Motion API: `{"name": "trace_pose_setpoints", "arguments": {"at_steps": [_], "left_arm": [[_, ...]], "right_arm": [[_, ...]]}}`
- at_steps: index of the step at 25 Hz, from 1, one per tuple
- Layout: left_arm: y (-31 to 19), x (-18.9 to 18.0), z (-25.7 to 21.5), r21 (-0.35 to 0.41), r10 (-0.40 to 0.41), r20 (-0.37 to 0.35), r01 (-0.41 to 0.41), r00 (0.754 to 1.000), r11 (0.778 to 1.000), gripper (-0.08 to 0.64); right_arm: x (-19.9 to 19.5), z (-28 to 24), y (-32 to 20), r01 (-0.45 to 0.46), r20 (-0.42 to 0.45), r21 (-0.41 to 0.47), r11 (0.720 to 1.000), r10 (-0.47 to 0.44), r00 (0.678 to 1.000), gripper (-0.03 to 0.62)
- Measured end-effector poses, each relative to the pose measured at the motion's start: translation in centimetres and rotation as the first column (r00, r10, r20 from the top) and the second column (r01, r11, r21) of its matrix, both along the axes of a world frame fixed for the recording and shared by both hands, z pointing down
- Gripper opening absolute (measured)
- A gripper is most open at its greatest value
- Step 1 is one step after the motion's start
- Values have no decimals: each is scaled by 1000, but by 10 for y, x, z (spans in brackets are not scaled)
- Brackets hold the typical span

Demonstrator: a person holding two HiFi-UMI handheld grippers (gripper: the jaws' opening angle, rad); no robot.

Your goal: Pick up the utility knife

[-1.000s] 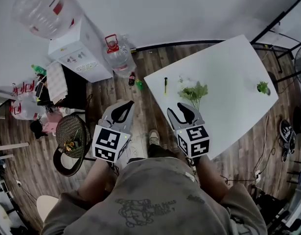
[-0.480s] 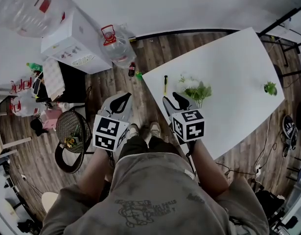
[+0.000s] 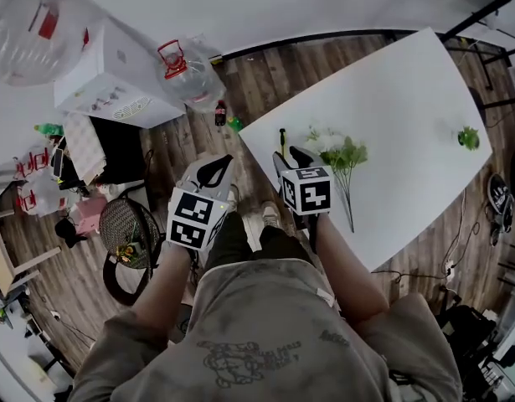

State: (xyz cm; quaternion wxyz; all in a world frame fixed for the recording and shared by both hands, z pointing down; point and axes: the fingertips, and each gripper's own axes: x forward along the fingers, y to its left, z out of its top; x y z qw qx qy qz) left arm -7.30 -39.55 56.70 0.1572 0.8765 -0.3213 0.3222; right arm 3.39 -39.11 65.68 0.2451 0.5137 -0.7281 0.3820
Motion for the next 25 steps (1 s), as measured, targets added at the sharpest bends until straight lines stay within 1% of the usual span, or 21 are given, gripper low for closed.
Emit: {"name": "trace_pose_setpoints", "arguments": {"at_steps": [4, 8, 14, 18, 22, 25], "left_arm": [[-11, 0, 14, -29, 53, 9, -53, 999, 998, 0], [-26, -3, 26, -55, 102, 5, -101, 995, 993, 0], [-39, -8, 46, -99, 185, 1, -184, 983, 978, 0], [-44, -10, 59, -134, 232, -8, -231, 973, 964, 0], [-43, -11, 68, -154, 265, -14, -264, 964, 952, 0], [-45, -13, 71, -163, 269, -26, -269, 963, 949, 0]], "right_arm": [[-1, 20, -5, -61, -19, -37, 997, 60, 998, 175], [1, 39, -10, -99, -73, -63, 993, 95, 993, 176], [2, 59, -10, -170, -121, -103, 980, 157, 980, 175], [2, 70, -9, -215, -131, -124, 969, 199, 971, 172], [4, 77, -2, -238, -177, -131, 963, 213, 961, 164], [8, 78, -3, -233, -224, -117, 965, 203, 953, 134]]}}
